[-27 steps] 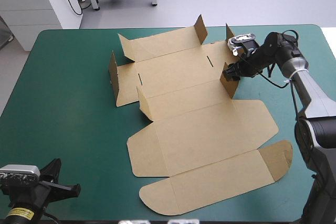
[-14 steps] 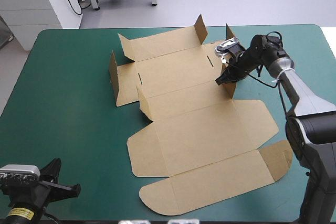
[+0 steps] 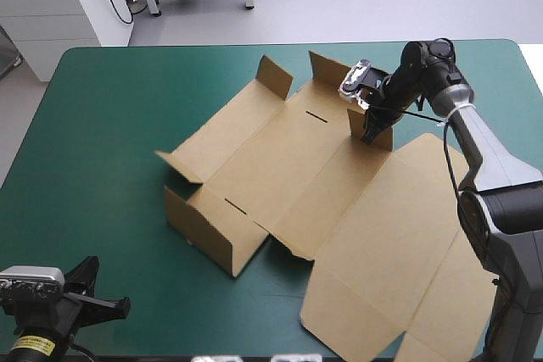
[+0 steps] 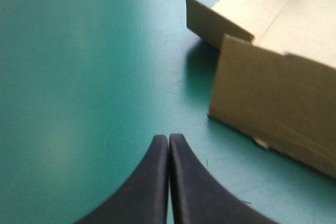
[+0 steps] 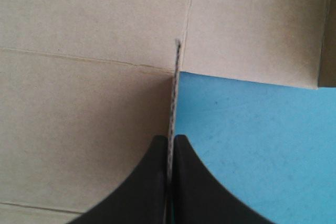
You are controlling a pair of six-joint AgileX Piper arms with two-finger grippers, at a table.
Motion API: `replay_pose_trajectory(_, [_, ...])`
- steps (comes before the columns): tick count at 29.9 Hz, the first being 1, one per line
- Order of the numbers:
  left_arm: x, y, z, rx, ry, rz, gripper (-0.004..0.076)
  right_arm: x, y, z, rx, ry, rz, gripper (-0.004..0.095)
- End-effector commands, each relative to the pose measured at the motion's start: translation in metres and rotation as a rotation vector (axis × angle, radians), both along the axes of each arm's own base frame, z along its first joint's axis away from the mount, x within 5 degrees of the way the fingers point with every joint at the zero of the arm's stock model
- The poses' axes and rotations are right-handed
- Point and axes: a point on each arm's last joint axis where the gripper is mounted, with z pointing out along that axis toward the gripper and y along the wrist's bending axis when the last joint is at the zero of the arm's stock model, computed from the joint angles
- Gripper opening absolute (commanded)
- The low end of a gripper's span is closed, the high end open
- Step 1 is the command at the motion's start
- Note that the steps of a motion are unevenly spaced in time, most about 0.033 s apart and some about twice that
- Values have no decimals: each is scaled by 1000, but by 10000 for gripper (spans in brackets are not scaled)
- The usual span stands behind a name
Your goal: Fold the box
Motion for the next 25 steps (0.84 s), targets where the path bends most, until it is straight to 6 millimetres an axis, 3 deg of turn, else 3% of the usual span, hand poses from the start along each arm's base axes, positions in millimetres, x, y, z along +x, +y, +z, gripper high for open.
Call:
replay_pose_trajectory(1, [2, 0, 13, -19, -87, 8, -8, -12, 13, 31, -30, -105, 156, -20])
replay_pose_trajectory(9, [2, 0, 13, -19, -87, 8, -8, -16, 59, 35, -211, -294, 350, -21])
replay_pose_trajectory(19, [2, 0, 13, -19, -87, 8, -8, -21, 110, 47, -174, -540, 505, -21])
replay_pose_trajectory(25, [2, 0, 13, -17, -87, 7, -8, -23, 126, 44, -54, -555, 568, -21])
